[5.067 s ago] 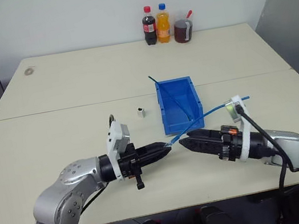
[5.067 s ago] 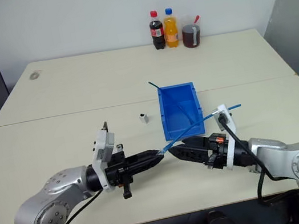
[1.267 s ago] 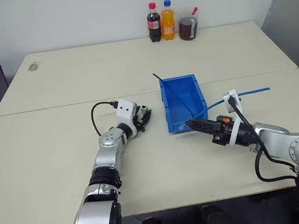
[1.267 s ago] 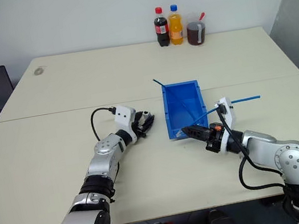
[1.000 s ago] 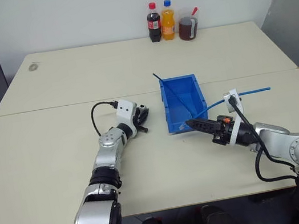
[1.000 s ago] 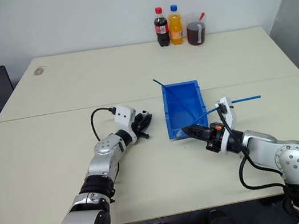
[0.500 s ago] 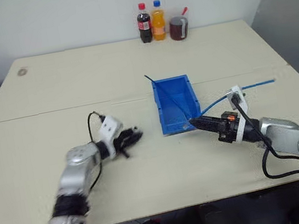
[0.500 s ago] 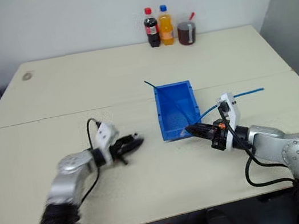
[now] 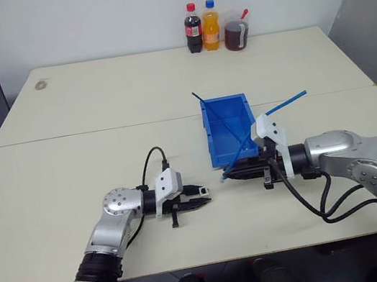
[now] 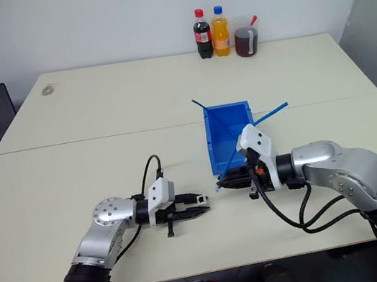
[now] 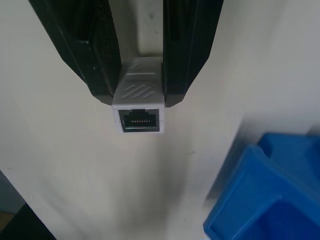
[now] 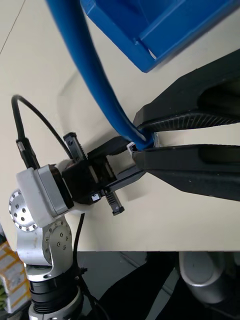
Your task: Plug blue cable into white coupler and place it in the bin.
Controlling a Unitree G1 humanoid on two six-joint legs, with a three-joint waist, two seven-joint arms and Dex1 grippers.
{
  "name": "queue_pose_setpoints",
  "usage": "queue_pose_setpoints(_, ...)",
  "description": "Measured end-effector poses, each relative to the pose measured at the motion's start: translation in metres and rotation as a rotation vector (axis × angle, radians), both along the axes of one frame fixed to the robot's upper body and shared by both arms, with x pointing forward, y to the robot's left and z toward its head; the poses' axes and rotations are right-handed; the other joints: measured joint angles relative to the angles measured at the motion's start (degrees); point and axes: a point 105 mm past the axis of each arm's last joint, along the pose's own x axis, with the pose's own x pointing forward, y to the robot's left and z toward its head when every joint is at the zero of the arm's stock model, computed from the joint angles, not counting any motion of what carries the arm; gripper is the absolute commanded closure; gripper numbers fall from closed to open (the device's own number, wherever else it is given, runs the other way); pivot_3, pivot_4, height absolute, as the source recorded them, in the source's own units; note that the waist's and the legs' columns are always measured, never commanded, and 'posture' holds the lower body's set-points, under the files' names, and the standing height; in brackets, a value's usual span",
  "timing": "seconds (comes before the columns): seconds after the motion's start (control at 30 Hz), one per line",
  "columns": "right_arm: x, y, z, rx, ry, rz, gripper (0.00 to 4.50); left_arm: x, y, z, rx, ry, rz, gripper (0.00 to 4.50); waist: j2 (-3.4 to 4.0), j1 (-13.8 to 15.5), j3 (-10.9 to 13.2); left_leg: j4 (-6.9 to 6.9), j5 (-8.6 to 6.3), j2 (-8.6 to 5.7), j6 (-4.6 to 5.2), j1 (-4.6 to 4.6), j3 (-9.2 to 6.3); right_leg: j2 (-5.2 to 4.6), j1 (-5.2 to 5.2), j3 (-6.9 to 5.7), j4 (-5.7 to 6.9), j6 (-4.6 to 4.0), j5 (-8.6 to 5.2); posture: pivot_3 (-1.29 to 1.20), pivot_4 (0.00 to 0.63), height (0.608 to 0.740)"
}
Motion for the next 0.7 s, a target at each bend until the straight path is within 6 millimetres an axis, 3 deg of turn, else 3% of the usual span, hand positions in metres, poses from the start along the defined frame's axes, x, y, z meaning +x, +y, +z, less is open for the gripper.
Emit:
queue_pose_setpoints(0.4,0.011,0.013,-0.031,-0.075,-0.069,0.07,4.39,-0.002,-0.007,-0.004,0.003,-0.024,-0.073,3.7,0.0,-0.11,0.0,0.02,0.0,-0.01,0.0,0.02,-0.03,0.0,0.01,-0.01,0.03,-0.01,0.01,0.0,0.15,0.74)
queue_pose_setpoints(0.7,0.009,0.019,-0.036,-0.085,-0.084,0.125,4.39,-0.005,-0.008,-0.005,0.0,-0.023,-0.075,3.7,0.0,-0.1,0.0,0.03,0.0,0.0,0.0,0.03,-0.14,0.0,0.02,-0.04,0.06,-0.02,0.01,0.0,0.15,0.74)
